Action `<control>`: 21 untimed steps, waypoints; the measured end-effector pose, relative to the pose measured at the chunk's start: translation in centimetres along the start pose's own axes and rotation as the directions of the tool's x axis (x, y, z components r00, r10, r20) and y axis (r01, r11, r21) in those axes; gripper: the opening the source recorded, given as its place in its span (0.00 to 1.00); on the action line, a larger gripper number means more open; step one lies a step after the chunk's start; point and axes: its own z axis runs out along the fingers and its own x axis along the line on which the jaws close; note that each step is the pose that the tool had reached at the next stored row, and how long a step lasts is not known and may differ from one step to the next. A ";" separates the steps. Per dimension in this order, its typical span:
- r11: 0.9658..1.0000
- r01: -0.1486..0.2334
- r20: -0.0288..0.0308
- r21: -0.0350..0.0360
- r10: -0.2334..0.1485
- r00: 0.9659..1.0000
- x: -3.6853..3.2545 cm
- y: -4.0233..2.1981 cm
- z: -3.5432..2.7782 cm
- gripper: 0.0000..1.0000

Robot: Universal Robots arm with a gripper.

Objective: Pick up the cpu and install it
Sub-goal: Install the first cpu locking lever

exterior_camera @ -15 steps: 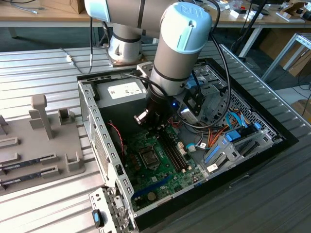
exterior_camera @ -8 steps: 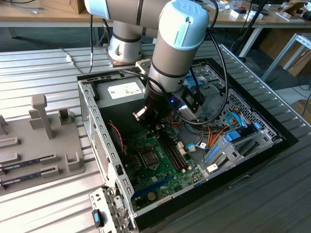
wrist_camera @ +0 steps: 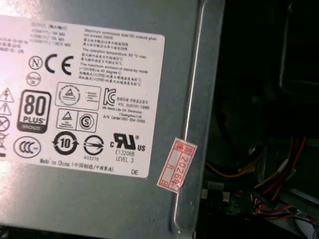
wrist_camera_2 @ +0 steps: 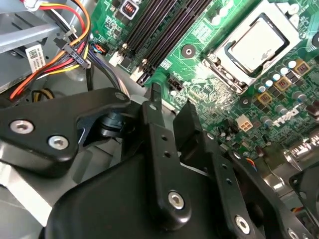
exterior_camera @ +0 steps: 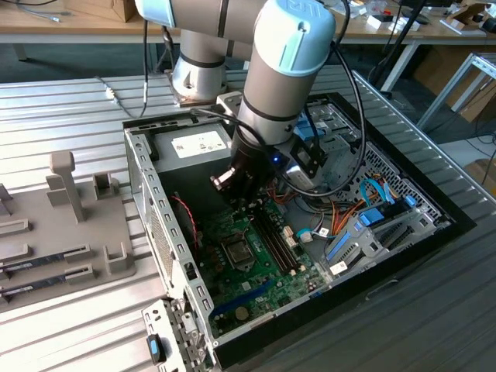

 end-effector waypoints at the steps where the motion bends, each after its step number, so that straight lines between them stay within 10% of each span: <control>1: 1.000 0.000 0.000 0.000 0.000 1.000 0.00 -0.07 -0.32 0.37; 8: 1.000 0.000 0.000 0.000 0.000 1.000 0.21 -1.15 -0.87 0.37; 21: 1.000 0.000 0.001 -0.001 0.000 1.000 0.47 -1.57 -3.85 0.29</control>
